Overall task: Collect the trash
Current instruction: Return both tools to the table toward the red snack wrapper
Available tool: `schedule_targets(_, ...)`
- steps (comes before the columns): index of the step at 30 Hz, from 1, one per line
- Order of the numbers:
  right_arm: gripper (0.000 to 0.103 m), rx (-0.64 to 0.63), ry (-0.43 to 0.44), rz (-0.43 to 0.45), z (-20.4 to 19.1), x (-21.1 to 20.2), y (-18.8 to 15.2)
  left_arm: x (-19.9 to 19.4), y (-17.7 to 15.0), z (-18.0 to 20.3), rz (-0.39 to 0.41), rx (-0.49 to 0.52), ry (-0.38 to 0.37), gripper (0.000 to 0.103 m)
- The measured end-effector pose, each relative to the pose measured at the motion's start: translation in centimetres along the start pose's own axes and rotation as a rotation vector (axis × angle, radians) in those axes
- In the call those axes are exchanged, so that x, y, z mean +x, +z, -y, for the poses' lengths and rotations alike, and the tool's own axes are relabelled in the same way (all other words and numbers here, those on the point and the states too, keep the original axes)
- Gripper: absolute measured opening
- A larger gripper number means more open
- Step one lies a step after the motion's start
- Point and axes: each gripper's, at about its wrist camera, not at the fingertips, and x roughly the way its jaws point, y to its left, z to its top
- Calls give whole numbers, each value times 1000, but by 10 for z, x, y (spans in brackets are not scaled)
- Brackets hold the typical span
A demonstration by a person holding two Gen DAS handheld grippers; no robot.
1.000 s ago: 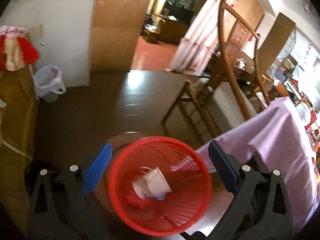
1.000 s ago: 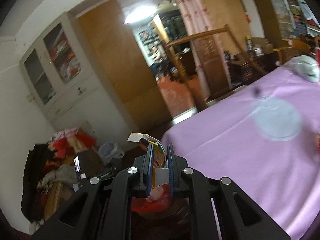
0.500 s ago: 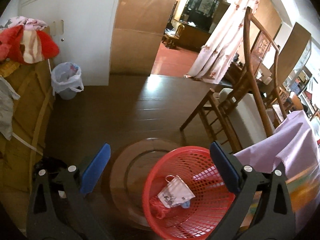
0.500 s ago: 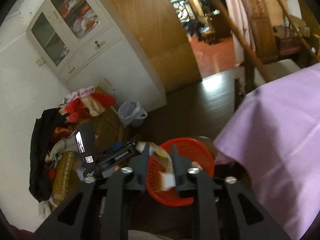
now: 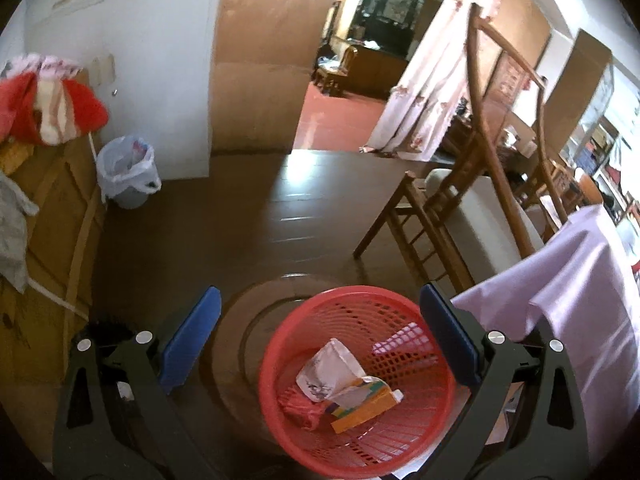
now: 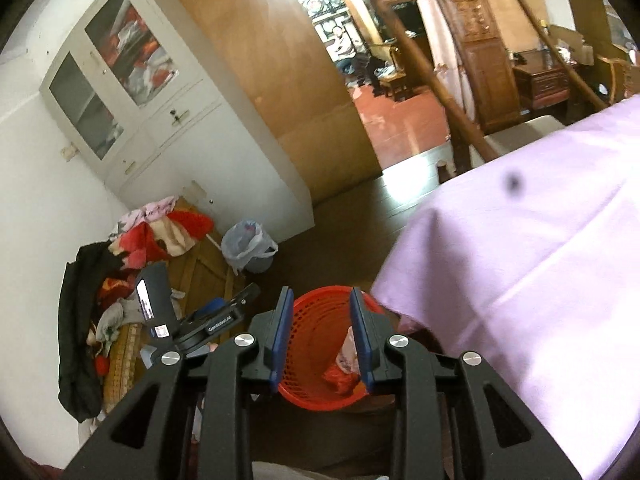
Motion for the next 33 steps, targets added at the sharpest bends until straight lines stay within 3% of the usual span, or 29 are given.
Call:
schedule_targets(7, 35, 10, -32, 96, 25, -63, -9, -34, 1, 50, 32, 87, -53, 96)
schedule_targets(16, 45, 51, -139, 246, 75, -164, -37, -76, -5, 152, 74, 275, -155, 96)
schedule_targets(24, 63, 121, -373, 365, 147, -272, -82, -101, -32, 281, 58, 502, -322, 96)
schedule_targets(33, 74, 267, -631, 504, 235, -381, -136, -112, -80, 432, -1, 736, -502, 96)
